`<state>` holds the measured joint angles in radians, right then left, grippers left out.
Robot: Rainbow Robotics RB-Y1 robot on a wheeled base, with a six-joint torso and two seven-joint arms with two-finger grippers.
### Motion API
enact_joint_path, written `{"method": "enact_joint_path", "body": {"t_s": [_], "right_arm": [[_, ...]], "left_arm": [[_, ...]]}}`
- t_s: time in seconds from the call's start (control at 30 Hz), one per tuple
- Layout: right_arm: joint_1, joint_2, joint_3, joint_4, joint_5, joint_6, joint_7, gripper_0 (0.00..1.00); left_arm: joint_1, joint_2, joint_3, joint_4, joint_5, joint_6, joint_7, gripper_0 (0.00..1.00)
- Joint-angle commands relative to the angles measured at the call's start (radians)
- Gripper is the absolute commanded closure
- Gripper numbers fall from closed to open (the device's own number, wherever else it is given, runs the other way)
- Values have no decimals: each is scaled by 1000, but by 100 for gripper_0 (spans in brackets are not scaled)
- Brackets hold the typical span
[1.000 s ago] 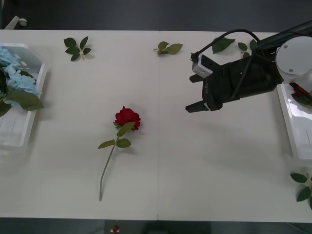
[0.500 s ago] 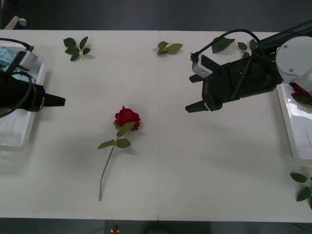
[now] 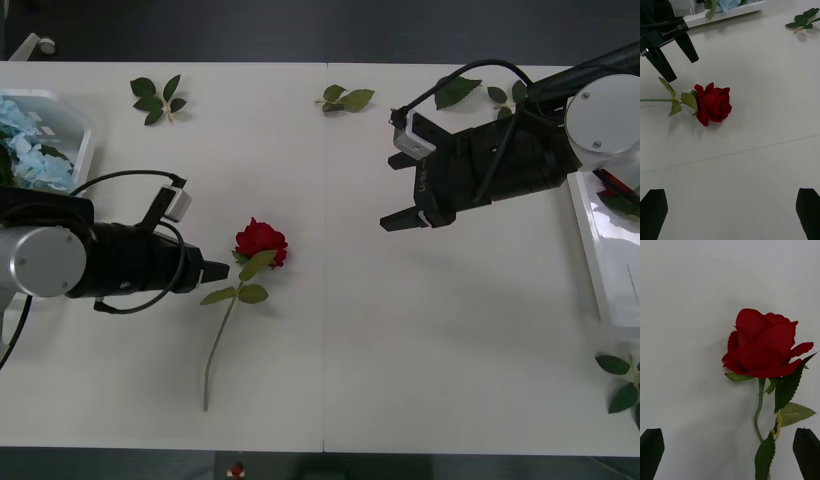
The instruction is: Put the red flowers into the right box and the blue flowers into the left box
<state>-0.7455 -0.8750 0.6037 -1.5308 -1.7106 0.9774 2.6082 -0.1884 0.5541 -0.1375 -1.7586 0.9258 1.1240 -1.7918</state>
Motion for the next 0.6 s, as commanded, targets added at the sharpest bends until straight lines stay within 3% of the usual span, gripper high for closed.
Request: {"method": "enact_joint_path", "body": {"t_s": [0.03,0.6], "right_arm": [[-38,-15,4,-29,-9,-2,35,0],[-38,-15,4,-29,-9,-2,35,0]], "left_arm": [[-29,-14,-68,-27,-88,-44,-32,0],[-62,-92,-162,-18,-318,-44,-3,0]]}}
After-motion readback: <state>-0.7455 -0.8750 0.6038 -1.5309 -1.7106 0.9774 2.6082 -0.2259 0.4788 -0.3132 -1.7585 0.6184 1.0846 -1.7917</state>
